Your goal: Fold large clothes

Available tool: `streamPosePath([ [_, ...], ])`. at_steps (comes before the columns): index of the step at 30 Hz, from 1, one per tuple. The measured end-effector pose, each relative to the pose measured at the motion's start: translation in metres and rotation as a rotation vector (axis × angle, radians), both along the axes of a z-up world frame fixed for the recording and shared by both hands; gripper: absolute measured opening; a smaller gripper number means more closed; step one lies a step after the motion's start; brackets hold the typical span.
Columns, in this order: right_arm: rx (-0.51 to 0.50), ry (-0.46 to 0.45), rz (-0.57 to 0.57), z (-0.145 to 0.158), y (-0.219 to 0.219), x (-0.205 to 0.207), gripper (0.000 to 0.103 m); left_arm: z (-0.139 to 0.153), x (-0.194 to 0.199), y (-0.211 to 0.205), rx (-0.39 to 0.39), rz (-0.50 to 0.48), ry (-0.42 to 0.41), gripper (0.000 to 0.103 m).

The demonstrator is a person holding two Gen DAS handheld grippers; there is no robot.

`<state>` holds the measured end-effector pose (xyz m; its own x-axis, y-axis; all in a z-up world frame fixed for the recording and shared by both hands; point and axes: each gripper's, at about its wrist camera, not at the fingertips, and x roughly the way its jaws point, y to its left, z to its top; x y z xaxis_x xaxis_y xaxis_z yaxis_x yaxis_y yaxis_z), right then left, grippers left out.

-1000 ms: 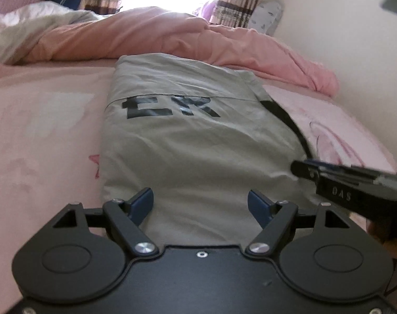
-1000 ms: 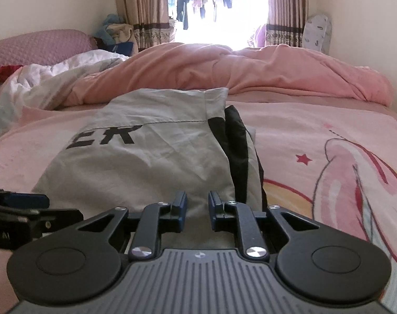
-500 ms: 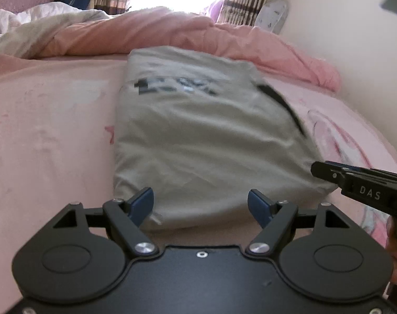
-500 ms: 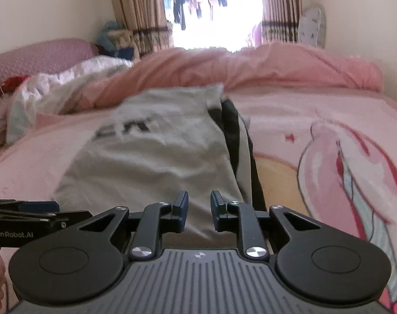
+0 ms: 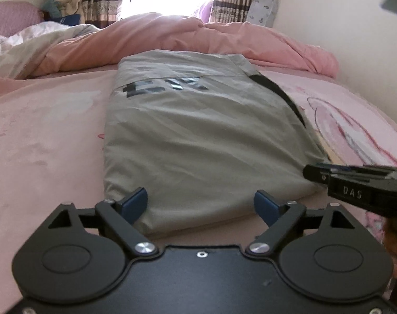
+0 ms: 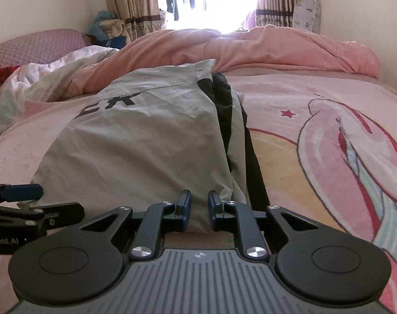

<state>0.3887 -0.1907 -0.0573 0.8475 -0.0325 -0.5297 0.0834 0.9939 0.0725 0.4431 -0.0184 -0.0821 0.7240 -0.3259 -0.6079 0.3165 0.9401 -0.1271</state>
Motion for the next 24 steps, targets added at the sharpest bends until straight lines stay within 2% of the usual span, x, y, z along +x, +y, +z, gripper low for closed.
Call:
streamPosePath([
  [2, 0.006, -0.025, -0.010, 0.015, 0.002, -0.019, 0.042, 0.016, -0.014, 0.007, -0.012, 0.030, 0.003, 0.090],
  [3, 0.011, -0.040, -0.015, 0.023, 0.002, -0.031, 0.055, 0.023, -0.021, 0.010, -0.014, 0.043, 0.003, 0.090],
  [4, 0.015, -0.054, -0.024, 0.032, 0.004, -0.043, 0.064, 0.033, -0.032, 0.014, -0.011, 0.061, 0.006, 0.096],
  [6, 0.014, -0.073, -0.033, 0.047, 0.007, -0.071, 0.067, 0.049, -0.055, 0.022, -0.005, 0.095, 0.002, 0.103],
  [9, 0.004, -0.098, -0.047, 0.065, 0.014, -0.118, 0.075, 0.069, -0.094, 0.031, 0.006, 0.126, -0.005, 0.103],
  [13, 0.007, -0.078, -0.046, 0.073, 0.020, -0.168, 0.076, 0.087, -0.151, 0.040, -0.003, 0.147, -0.024, 0.103],
  [17, 0.012, -0.043, -0.048, 0.070, 0.023, -0.206, 0.076, 0.088, -0.196, 0.044, 0.017, 0.167, -0.012, 0.103],
  [24, 0.016, 0.010, -0.053, 0.058, 0.029, -0.239, 0.076, 0.075, -0.236, 0.052, 0.027, 0.186, 0.055, 0.103],
])
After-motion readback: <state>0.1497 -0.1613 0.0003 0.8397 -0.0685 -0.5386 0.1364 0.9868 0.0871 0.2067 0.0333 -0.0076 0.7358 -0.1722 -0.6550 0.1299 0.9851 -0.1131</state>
